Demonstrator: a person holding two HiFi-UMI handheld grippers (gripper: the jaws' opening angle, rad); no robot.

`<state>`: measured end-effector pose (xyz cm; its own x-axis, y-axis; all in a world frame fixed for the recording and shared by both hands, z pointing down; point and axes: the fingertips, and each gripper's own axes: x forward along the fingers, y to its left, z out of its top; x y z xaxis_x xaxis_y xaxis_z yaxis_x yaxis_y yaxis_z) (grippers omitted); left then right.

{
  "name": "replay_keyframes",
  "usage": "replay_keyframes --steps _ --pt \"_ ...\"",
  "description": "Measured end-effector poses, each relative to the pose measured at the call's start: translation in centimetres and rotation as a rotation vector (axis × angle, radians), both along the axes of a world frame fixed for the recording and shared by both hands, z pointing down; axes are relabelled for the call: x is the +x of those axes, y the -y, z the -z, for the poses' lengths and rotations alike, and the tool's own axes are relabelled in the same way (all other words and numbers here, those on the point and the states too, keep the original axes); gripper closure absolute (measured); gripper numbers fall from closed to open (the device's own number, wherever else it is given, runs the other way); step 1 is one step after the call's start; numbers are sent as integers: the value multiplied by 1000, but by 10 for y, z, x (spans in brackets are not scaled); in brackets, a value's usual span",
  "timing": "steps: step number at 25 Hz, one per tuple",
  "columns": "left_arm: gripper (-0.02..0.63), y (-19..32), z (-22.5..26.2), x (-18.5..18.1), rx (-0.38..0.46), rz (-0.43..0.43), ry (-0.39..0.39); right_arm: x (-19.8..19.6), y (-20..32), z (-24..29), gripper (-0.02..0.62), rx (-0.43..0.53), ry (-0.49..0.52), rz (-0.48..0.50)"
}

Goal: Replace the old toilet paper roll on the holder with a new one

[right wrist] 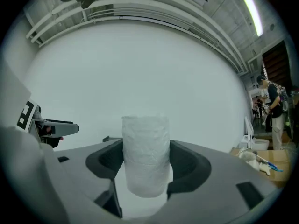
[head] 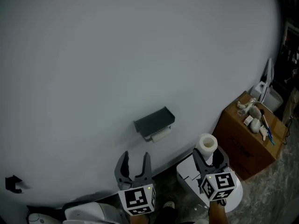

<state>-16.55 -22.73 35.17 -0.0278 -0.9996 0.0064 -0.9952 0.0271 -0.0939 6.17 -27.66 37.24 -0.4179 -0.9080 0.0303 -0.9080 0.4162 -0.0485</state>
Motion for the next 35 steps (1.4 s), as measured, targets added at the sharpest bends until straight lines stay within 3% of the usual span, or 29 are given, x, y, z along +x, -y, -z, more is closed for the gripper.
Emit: replay_keyframes --steps 9,26,30,35 --pt "360 57 -5 -16 -10 -3 8 -18 55 -8 291 -19 3 -5" --pt "360 90 -7 -20 -64 86 41 -27 103 -12 291 -55 -29 102" --pt "360 91 -14 -13 -118 97 134 -23 109 -17 291 -72 -37 108" --pt "360 93 -32 1 -227 119 421 -19 115 -27 291 -97 -48 114"
